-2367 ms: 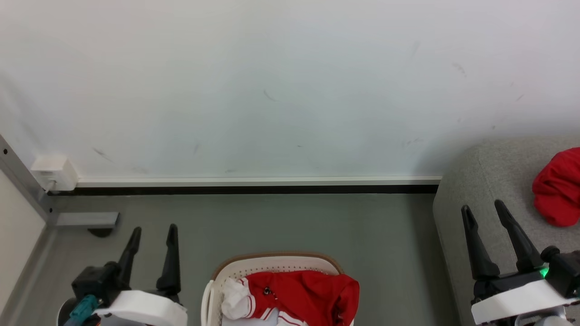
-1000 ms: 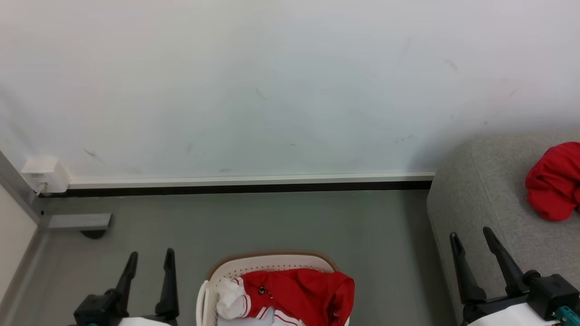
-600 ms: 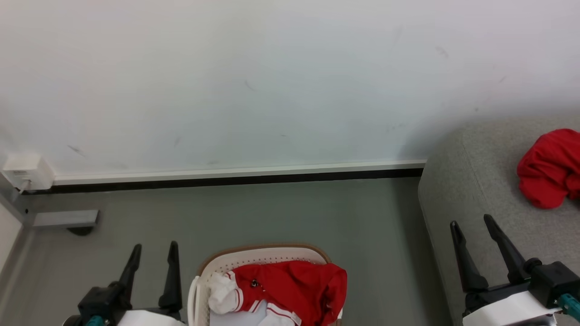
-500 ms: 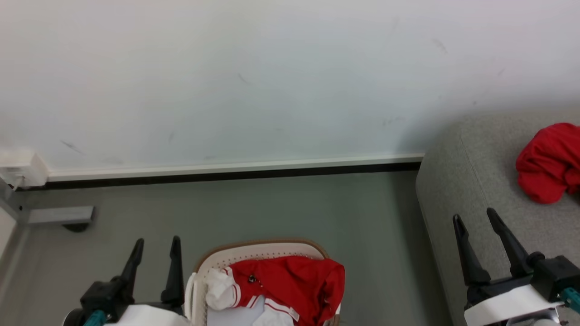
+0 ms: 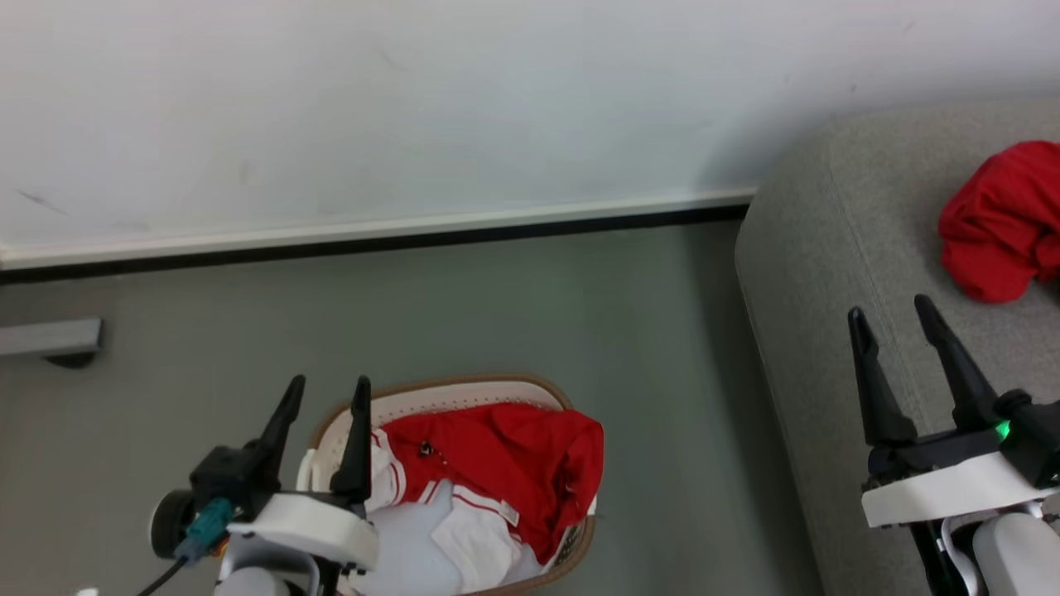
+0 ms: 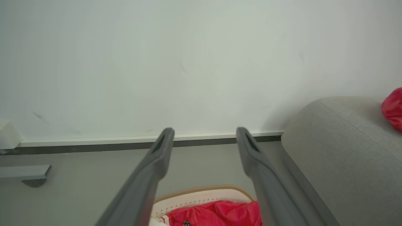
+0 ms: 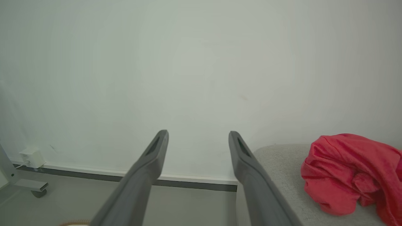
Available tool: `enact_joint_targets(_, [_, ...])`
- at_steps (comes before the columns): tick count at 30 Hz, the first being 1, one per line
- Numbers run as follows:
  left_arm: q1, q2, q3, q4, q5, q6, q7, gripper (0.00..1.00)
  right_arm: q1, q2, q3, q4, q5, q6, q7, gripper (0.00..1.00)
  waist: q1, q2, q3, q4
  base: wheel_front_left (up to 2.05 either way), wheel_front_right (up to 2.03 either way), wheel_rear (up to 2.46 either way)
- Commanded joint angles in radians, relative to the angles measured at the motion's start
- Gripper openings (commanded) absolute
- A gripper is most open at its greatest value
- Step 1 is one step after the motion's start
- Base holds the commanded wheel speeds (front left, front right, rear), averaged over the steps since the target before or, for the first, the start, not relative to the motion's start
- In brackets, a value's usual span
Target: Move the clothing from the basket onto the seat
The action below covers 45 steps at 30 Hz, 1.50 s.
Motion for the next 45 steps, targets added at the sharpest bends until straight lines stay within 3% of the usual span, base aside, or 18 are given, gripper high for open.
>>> enact_joint_targets(1, [-0.025,0.008,-0.003,0.016,0.022,-0.005,0.000,1.00,-0.019,-0.007,-0.007,-0.009,0.004,-0.002,0.000,1.00,-0.0001,0.0000,0.038,-0.016,0.00,0.00,0.00])
enact_joint_targets(12, [-0.176,0.029,-0.044,0.178,0.045,-0.025,0.000,1.00,-0.100,0.006,-0.039,-0.062,0.000,-0.002,0.000,1.00,-0.0001,0.0000,0.184,-0.048,0.00,0.00,0.00])
enact_joint_targets(28, [-0.450,0.066,-0.102,0.543,0.032,-0.046,0.006,1.00,-0.220,0.031,-0.098,-0.193,-0.008,-0.002,0.000,1.00,-0.0001,0.0000,0.413,-0.102,0.00,0.00,0.00])
enact_joint_targets(45, [-0.700,0.102,-0.222,0.879,-0.032,-0.055,0.181,1.00,-0.307,0.065,-0.119,-0.331,-0.021,-0.002,0.000,1.00,-0.0001,0.0000,0.593,-0.164,0.00,0.00,0.00])
